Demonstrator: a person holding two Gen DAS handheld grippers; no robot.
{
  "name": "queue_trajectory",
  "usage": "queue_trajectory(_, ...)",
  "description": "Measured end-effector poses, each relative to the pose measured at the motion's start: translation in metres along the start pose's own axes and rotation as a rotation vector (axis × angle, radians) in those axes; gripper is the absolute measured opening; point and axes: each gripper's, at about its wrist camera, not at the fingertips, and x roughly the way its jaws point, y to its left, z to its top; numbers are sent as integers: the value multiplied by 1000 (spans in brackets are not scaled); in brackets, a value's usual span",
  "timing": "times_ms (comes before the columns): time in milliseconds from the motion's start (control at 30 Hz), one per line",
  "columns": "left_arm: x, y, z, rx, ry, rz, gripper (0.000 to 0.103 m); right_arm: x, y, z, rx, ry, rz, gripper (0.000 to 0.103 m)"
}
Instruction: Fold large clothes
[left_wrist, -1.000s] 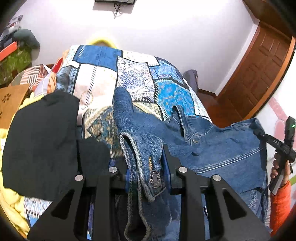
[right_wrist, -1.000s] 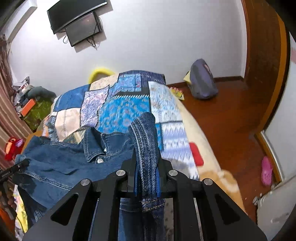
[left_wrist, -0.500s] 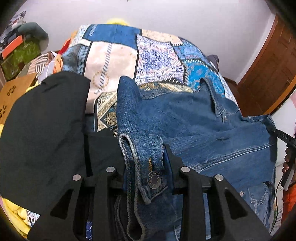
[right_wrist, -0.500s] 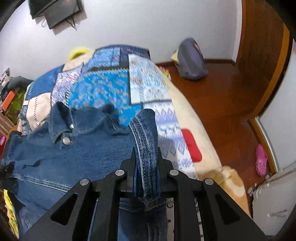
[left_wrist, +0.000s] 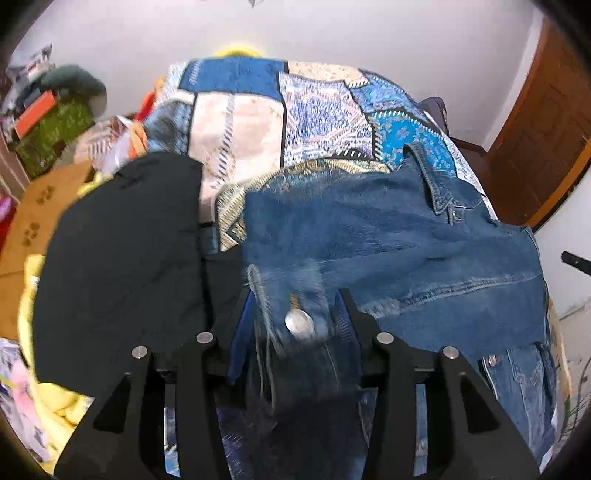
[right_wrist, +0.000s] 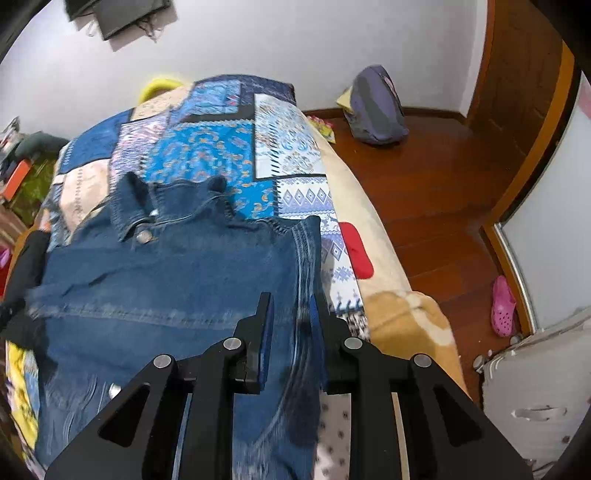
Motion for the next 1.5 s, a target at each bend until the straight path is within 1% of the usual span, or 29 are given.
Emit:
queue_trajectory(67, -18, -1, -5, 23, -19, 1, 44, -18, 4, -8, -28, -19, 0, 28)
queue_trajectory(100, -31, -1, -9, 34, -29, -1, 45, -29, 7, -14, -47, -33, -1, 37)
queue_trajectory(167, -49, -1, -16, 49, -43, 3, 47, -49, 13, -26, -77, -77, -8, 46)
queue_trajectory(200, -60, 0, -22, 54, -57, 4, 50, -58, 16, -32, -92, -94, -13, 47)
queue_trajectory(267, -79, 3, -34, 60, -81, 1, 64, -70, 21, -43, -121, -104, -13, 47)
queue_trajectory(333, -95, 6, -49, 72, -95, 7, 70, -82, 24, -58, -146, -107, -6, 47)
queue_trajectory(400, -109, 9, -67, 90, -88, 4, 71, -89, 26, -72, -159, -108, -2, 47)
queue_trajectory(533, -121, 15, -93, 96, -45, -42, 71, -94, 28, -102, -173, -86, -8, 47)
queue_trajectory(667, -120, 25, -121, 67, 28, -77, 71, -92, 29, -134, -166, -49, -5, 47)
queue_trajectory(767, -110, 33, -145, 28, 96, -114, 71, -80, 25, -157, -144, 10, 0, 47)
queue_trajectory(867, -98, 38, -165, -28, 161, -163, 71, -66, 20, -179, -122, 68, -16, 47)
queue_trajectory(1000, -82, 43, -187, -161, 254, -304, 71, -51, 10, -205, -66, 143, -3, 47)
queue_trajectory(1067, -78, 39, -192, -182, 267, -337, 71, -48, 4, -214, -48, 162, 2, 47)
queue_trajectory(1133, -76, 31, -195, -160, 272, -344, 71, -45, -2, -219, -17, 173, 18, 47)
queue_trajectory(1200, -71, 19, -198, -130, 292, -364, 71, -43, -9, -220, 32, 172, 55, 47)
queue_trajectory(1267, -65, 9, -199, -118, 309, -387, 71, -40, -12, -218, 48, 171, 83, 47)
queue_trajectory(1333, -60, 2, -199, -126, 318, -408, 71, -37, -12, -216, 48, 175, 112, 47)
queue_trajectory(1400, -57, 0, -198, -136, 314, -410, 71, -31, -9, -215, 57, 172, 159, 47)
queue_trajectory(1433, -57, -1, -198, -138, 305, -413, 70, -28, -8, -214, 64, 173, 171, 47)
queue_trajectory(1467, -58, -2, -197, -142, 298, -418, 65, -24, -7, -213, 75, 174, 180, 47)
queue_trajectory(1500, -59, -2, -197, -142, 291, -418, 61, -22, -4, -212, 84, 170, 184, 41)
